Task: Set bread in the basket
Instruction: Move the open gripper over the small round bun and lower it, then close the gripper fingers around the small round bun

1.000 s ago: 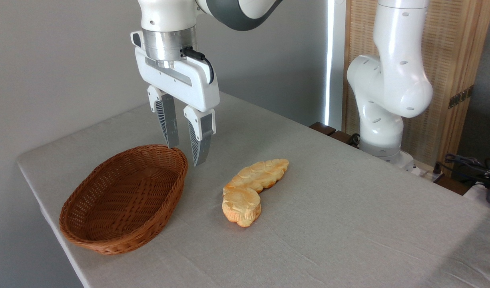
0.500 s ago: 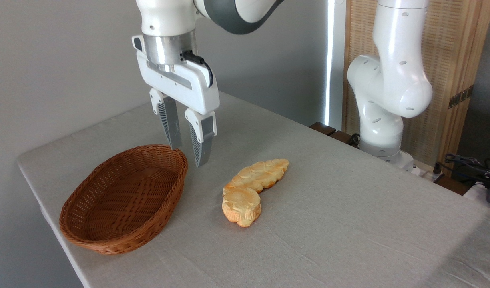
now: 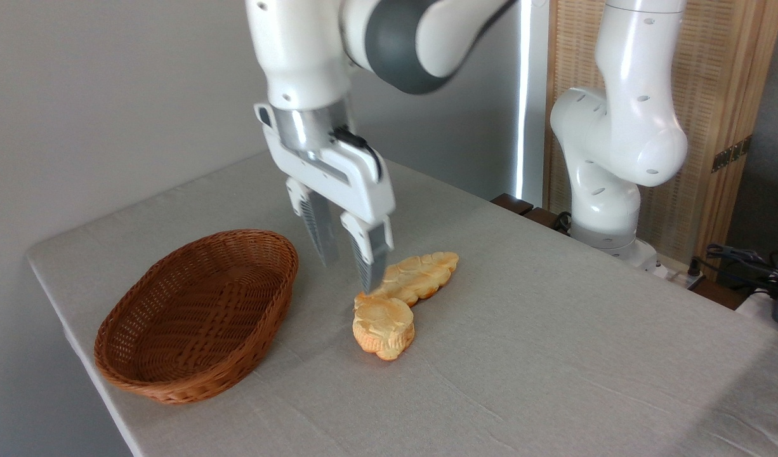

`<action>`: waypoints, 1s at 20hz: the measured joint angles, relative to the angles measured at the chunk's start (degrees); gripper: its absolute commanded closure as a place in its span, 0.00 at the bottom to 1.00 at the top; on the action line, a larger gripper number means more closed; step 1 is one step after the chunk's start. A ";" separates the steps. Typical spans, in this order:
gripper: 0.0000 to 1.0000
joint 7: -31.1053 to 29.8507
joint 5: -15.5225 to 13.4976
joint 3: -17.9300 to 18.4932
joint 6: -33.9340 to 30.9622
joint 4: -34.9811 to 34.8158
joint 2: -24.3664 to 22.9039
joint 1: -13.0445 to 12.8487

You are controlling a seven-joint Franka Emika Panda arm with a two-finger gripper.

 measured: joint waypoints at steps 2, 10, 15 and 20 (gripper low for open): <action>0.00 1.51 0.32 1.21 2.95 -2.62 -0.53 0.43; 0.00 1.62 3.04 2.48 7.24 -7.46 -0.33 0.26; 0.00 1.62 3.04 2.41 8.23 -7.88 0.60 -0.23; 0.00 1.62 3.04 2.41 8.35 -7.93 1.50 -0.35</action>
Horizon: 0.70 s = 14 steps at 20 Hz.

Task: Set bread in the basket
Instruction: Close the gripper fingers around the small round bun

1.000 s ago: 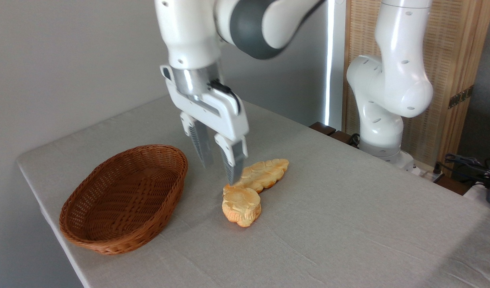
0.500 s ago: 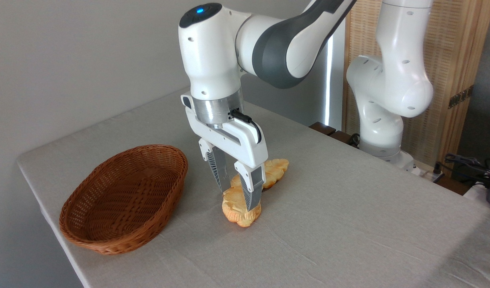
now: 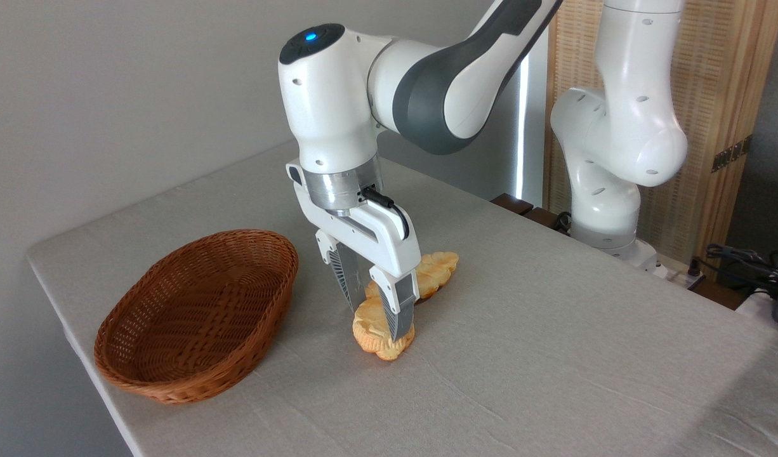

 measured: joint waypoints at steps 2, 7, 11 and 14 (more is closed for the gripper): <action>0.00 0.00 0.01 0.00 0.69 -0.02 0.48 0.00; 0.57 0.39 0.02 0.00 1.61 -0.03 1.48 -0.03; 0.59 2.20 0.02 0.00 1.77 -0.03 1.57 -0.04; 0.59 2.26 0.02 0.00 1.77 -0.03 1.57 -0.04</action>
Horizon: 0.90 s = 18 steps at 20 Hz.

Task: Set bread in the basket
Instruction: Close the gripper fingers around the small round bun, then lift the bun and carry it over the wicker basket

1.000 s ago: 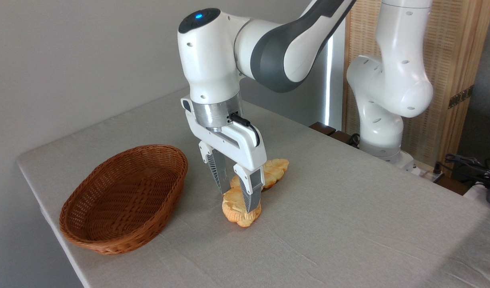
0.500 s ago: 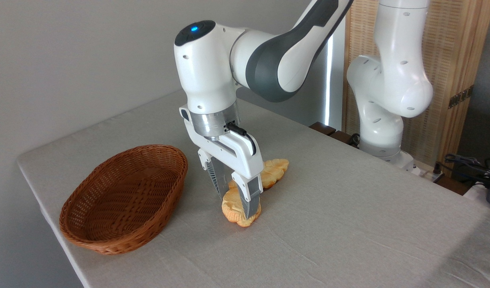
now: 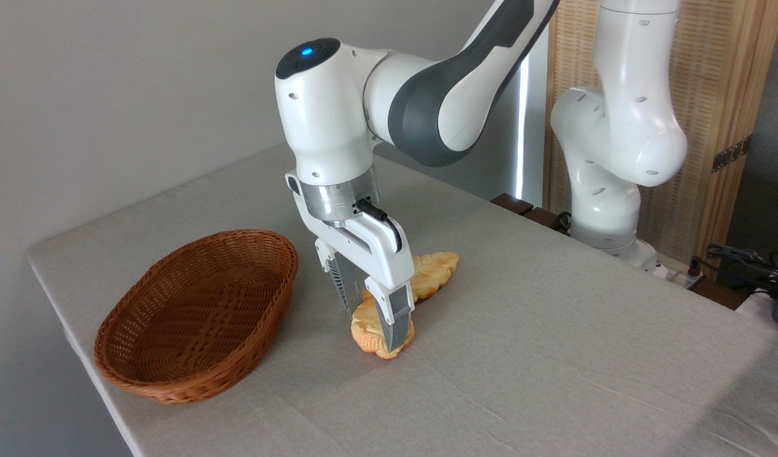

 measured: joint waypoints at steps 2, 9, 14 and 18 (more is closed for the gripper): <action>0.59 0.00 0.00 0.00 0.00 0.00 0.00 0.00; 0.57 0.01 0.01 0.00 0.02 0.04 -0.02 -0.01; 0.57 0.00 -2.17 -0.75 0.76 4.55 -0.68 -0.38; 0.57 -2.54 -5.80 -2.76 0.87 9.35 -0.81 -1.58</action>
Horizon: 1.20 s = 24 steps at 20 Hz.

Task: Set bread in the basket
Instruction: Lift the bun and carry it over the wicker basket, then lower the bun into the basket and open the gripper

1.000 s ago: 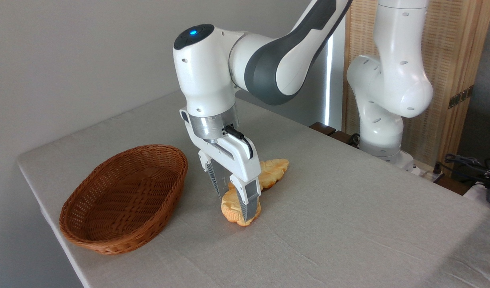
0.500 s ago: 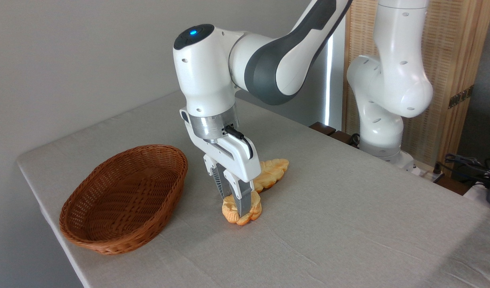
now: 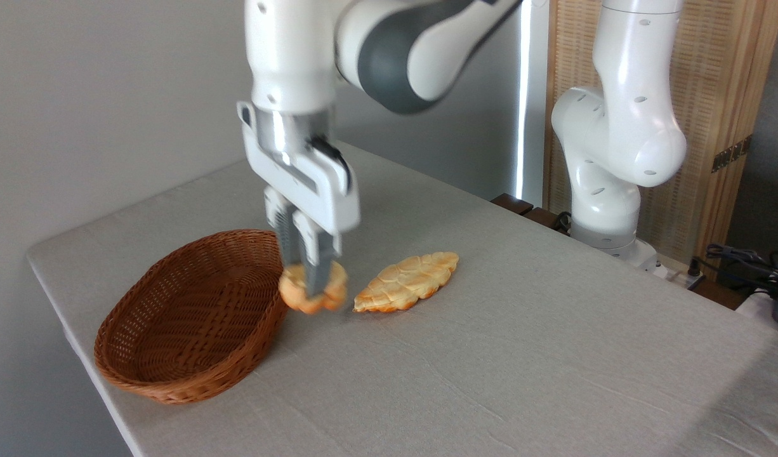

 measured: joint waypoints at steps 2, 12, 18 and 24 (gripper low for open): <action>0.57 -3.47 -1.23 -1.77 0.00 2.32 0.36 -0.27; 0.01 -23.25 -2.37 -12.27 7.59 12.52 13.88 -0.73; 0.00 -27.36 -2.55 -13.95 13.55 13.20 18.43 -0.70; 0.00 -27.37 -2.81 -13.94 13.80 13.42 18.54 -0.61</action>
